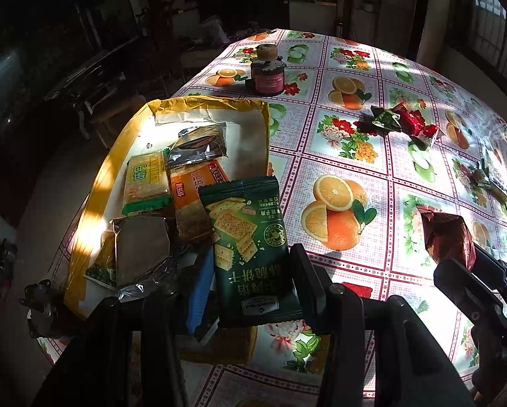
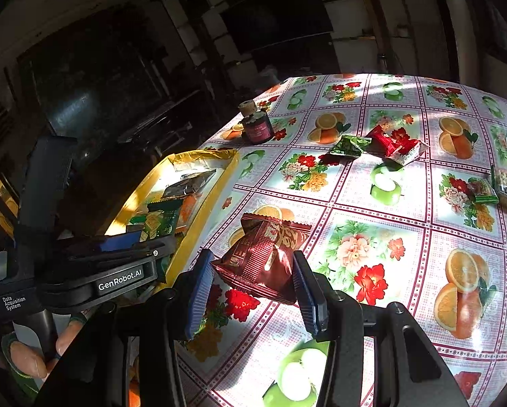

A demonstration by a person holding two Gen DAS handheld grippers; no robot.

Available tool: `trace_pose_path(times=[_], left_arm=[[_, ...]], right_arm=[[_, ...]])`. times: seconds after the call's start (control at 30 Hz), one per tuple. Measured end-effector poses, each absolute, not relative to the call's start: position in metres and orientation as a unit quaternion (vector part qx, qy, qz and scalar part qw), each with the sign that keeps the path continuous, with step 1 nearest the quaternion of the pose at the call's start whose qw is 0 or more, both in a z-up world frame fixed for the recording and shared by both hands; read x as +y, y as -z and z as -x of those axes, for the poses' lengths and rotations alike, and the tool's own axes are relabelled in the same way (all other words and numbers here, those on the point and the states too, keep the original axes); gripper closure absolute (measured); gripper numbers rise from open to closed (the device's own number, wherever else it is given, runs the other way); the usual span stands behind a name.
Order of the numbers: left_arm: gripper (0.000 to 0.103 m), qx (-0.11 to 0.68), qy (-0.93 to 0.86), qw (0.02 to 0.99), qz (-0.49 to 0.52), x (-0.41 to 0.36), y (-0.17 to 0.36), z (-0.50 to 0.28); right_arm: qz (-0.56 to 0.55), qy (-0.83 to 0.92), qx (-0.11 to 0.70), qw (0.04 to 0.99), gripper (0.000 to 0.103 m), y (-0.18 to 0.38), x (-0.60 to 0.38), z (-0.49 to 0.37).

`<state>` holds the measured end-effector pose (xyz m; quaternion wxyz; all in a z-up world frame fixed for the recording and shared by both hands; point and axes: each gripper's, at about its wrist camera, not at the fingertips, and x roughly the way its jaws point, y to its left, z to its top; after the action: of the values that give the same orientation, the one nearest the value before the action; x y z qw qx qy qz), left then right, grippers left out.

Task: Organize snacks
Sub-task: 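Carry the green cracker and dark red packets over the tray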

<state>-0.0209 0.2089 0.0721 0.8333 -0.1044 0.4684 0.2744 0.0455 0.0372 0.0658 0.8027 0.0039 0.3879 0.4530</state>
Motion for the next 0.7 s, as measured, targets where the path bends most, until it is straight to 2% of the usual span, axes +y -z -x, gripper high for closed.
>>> trace_pose_path(times=[0.7], left_arm=[[0.058, 0.459, -0.330, 0.812, 0.145, 0.281, -0.070, 0.069]], right_arm=[[0.016, -0.514, 0.385, 0.767, 0.053, -0.071, 0.103, -0.025]])
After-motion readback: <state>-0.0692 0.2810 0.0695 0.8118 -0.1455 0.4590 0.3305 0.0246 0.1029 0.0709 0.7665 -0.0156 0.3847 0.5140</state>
